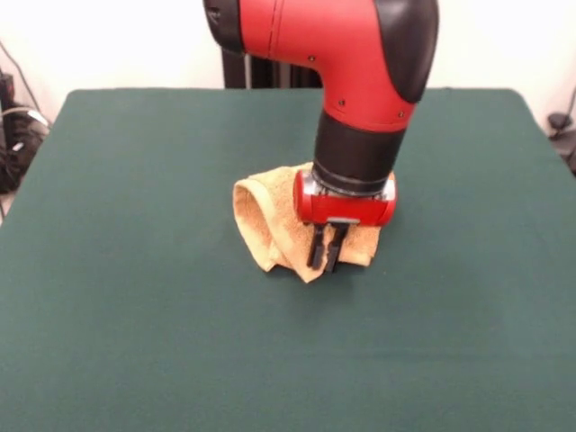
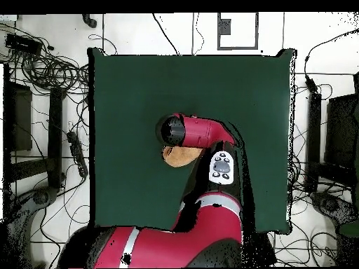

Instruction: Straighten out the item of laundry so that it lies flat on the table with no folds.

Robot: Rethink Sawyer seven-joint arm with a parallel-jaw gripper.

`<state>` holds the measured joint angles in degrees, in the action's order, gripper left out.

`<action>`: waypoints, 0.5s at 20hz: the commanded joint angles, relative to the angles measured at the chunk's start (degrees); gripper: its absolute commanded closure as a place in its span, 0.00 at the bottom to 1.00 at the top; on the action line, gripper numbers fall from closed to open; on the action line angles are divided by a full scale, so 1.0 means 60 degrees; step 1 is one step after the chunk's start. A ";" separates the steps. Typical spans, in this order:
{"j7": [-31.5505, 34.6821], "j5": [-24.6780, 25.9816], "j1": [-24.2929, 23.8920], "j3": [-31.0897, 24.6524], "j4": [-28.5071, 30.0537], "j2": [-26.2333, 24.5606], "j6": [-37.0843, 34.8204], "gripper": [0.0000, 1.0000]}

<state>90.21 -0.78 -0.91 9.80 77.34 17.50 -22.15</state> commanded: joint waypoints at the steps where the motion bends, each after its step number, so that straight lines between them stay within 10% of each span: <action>1: 0.2020 -0.0692 0.0636 -0.0384 0.2088 0.2211 -0.2571 1.00; 10: 0.2656 -0.0727 0.1631 0.0478 0.3060 0.4428 -0.3639 1.00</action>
<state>90.21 -1.32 3.38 12.04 85.44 33.08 -33.90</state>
